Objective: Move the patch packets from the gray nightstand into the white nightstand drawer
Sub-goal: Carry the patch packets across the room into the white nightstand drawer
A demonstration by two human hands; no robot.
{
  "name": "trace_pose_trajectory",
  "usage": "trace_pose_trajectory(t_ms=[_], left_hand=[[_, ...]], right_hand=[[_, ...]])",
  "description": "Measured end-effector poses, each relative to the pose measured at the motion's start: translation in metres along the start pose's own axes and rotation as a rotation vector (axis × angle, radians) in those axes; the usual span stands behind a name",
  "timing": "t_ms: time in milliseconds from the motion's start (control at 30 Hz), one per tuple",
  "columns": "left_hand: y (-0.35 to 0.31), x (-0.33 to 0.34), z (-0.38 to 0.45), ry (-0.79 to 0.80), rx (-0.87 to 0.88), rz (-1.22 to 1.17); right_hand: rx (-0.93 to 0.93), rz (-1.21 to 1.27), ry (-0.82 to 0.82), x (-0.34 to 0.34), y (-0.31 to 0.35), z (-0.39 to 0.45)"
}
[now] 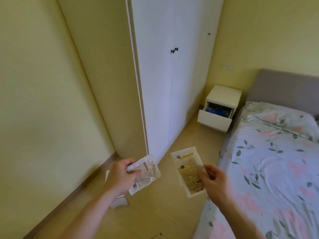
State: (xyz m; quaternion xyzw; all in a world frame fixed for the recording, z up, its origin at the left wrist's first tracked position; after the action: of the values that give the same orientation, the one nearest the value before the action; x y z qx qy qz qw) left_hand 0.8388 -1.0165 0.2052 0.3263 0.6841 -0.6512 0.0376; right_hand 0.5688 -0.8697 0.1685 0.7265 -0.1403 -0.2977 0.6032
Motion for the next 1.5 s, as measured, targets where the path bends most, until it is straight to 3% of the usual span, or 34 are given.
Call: trace_pose_trajectory(t_ms=[333, 533, 1033, 1500], left_hand=[[-0.028, 0.055, 0.129, 0.266, 0.131, -0.006], [-0.067, 0.115, 0.228, 0.383, 0.176, 0.009], [-0.184, 0.259, 0.448, 0.414, 0.114, -0.149], [-0.222, 0.347, 0.713, 0.435, 0.135, -0.036]], right_hand=[[0.141, 0.066, -0.28, -0.031, -0.01, 0.044], [0.19, 0.094, -0.39, -0.062, -0.025, 0.125], [0.242, 0.047, -0.452, -0.187, -0.026, 0.364], [0.326, -0.004, -0.496, -0.227, -0.033, 0.619]])
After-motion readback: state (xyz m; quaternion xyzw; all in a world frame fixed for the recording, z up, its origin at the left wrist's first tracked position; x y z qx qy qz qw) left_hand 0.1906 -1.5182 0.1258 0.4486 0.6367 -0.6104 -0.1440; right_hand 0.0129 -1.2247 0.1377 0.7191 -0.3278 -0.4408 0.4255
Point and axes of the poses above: each hand's wrist, its own z-axis towards the middle knuckle, its own x-axis out of the palm, y = z × x, the point moved 1 cm from there along z, towards the middle knuckle, and after that the axes turned 3 degrees about y, right-handed, at the moved point
